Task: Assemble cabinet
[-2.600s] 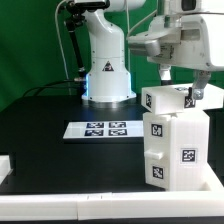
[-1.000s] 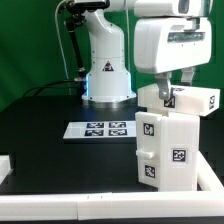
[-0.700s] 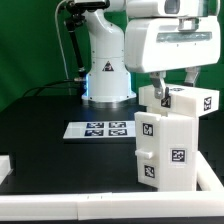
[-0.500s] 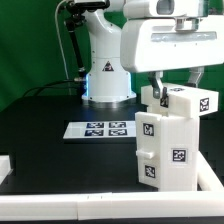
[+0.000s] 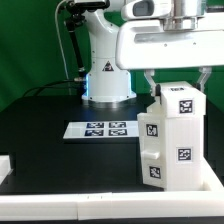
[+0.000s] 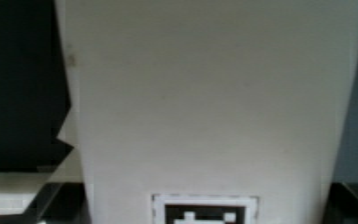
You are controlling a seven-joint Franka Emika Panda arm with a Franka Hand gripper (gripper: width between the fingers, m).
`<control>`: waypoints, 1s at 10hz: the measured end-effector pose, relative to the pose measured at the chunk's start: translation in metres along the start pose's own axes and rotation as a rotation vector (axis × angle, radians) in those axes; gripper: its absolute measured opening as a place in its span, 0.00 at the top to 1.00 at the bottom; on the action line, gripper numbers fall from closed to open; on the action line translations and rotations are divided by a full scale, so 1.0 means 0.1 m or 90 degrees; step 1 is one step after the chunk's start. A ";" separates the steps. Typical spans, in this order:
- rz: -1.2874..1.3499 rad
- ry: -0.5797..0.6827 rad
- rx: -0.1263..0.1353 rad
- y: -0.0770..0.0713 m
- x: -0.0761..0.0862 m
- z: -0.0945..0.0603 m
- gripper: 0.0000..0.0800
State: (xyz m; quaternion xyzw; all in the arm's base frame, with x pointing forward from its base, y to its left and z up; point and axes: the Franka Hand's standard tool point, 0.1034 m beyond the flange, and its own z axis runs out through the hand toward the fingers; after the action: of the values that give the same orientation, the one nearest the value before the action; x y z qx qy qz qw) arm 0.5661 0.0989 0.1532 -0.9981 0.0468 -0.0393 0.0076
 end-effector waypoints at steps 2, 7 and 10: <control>0.116 -0.003 -0.005 0.01 -0.01 -0.01 0.31; 0.215 -0.003 -0.006 0.07 0.01 0.00 0.22; 0.215 -0.006 -0.001 0.06 0.00 0.00 0.01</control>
Offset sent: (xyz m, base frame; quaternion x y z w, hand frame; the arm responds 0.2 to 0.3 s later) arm 0.0016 -0.0056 -0.0023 0.0002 -0.0049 0.1671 0.9859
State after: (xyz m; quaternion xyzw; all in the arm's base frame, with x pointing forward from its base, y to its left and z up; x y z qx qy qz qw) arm 0.5660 0.0933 0.1532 -0.9762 0.2140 -0.0331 0.0134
